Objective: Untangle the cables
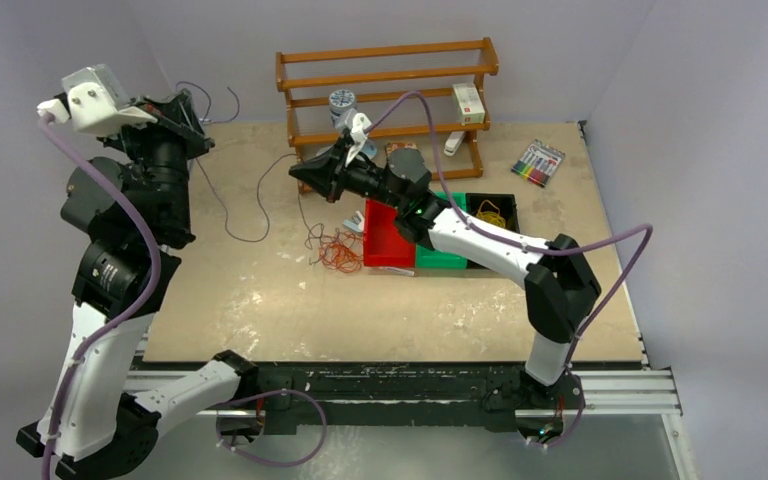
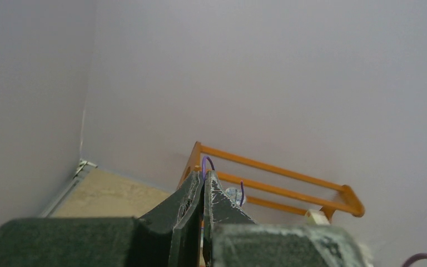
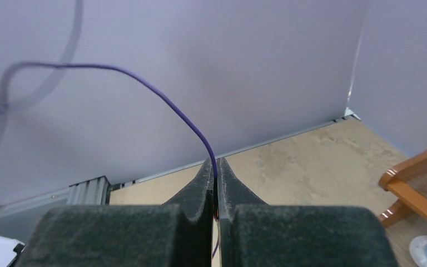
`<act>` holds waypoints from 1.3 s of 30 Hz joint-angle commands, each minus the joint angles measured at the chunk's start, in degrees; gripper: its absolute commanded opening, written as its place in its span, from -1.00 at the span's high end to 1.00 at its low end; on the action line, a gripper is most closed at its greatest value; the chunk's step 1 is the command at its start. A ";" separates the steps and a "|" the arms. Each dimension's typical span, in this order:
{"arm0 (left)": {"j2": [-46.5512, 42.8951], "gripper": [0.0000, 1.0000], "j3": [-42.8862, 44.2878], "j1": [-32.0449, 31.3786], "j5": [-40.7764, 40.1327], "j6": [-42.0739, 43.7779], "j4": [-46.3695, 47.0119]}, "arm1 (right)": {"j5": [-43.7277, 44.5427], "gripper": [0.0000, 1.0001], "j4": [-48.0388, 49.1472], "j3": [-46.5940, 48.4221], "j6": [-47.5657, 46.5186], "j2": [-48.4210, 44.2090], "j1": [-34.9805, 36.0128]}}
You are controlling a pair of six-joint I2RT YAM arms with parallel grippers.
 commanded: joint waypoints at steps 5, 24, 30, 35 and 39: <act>-2.61 1.00 -8.28 0.29 -4.64 -1.50 -1.81 | 8.78 1.00 -8.02 4.17 -2.05 -5.42 -0.28; -4.29 1.00 -27.06 0.30 -0.66 -11.05 -0.93 | 8.93 1.00 -15.27 16.10 -5.67 -9.92 -0.39; -3.53 1.00 -28.55 0.30 1.23 -11.78 0.09 | 8.77 1.00 -17.70 21.95 -7.11 -9.53 -0.37; -3.66 1.00 -29.37 0.30 2.78 -11.99 0.63 | 8.79 1.00 -19.70 23.51 -8.11 -9.58 -0.37; -3.49 1.00 -29.97 0.30 8.00 -11.51 2.31 | 10.50 1.00 -22.36 22.49 -9.20 -10.46 -0.37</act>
